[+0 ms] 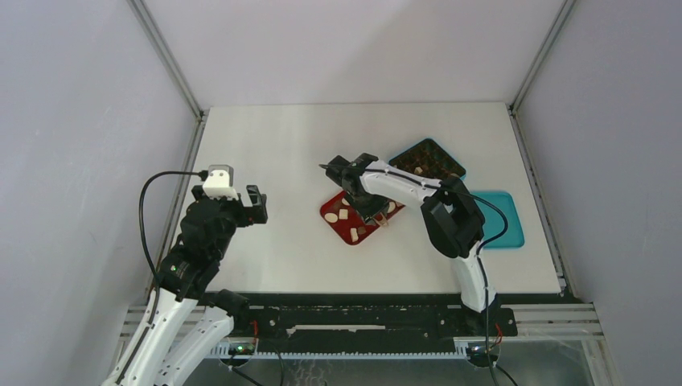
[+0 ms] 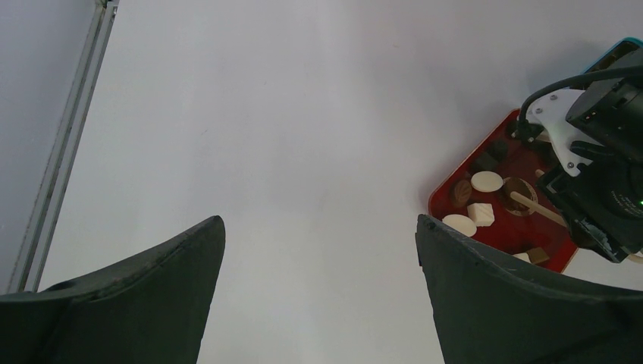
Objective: Pack the chocolate
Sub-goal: Pick up the fake chocolate from the plate.
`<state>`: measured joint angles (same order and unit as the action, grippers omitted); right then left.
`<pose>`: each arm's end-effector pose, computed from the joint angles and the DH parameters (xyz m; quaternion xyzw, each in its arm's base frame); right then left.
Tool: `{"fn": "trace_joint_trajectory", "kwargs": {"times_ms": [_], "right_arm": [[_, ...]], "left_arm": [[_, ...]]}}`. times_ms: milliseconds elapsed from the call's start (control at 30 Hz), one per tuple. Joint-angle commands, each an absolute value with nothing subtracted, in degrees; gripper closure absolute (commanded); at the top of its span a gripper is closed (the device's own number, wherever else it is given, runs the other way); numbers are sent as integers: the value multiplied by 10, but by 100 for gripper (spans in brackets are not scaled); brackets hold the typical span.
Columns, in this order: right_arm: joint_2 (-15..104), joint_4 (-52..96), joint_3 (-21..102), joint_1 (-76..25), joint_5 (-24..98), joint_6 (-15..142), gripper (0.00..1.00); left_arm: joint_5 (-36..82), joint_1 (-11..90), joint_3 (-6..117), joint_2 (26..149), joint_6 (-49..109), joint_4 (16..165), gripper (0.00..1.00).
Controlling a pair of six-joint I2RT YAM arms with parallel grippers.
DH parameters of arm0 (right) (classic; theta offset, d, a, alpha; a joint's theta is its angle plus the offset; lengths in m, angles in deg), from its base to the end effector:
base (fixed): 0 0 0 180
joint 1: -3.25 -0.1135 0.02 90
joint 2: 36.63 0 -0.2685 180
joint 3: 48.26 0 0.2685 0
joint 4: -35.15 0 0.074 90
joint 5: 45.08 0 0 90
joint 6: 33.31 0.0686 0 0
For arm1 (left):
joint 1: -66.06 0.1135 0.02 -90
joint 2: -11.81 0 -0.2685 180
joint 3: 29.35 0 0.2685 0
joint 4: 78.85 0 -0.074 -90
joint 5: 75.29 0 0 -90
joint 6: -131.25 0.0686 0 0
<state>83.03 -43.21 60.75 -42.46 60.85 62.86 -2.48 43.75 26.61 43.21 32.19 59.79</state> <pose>0.3062 0.2869 0.1573 -0.3338 0.9323 -0.1209 0.0683 0.1637 -0.0453 0.3247 0.0031 0.7988 -0.0439 0.6000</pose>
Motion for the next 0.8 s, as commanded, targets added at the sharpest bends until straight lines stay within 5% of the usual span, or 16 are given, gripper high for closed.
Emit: {"fn": "trace_joint_trajectory", "kwargs": {"times_ms": [0, 533, 667, 767], "right_arm": [[838, -422, 643, -423, 600, 617, 53], [863, -433, 656, -419, 596, 627, 52], [861, -434, 656, -419, 600, 628, 59], [848, -434, 655, -418, 602, 628, 75]], "left_arm": [[-22, 443, 254, 432, 318, 614, 0], [-19, 443, 254, 433, 318, 614, 0], [-19, 443, 255, 433, 318, 614, 0], [-19, 443, 255, 433, 318, 614, 0]]}}
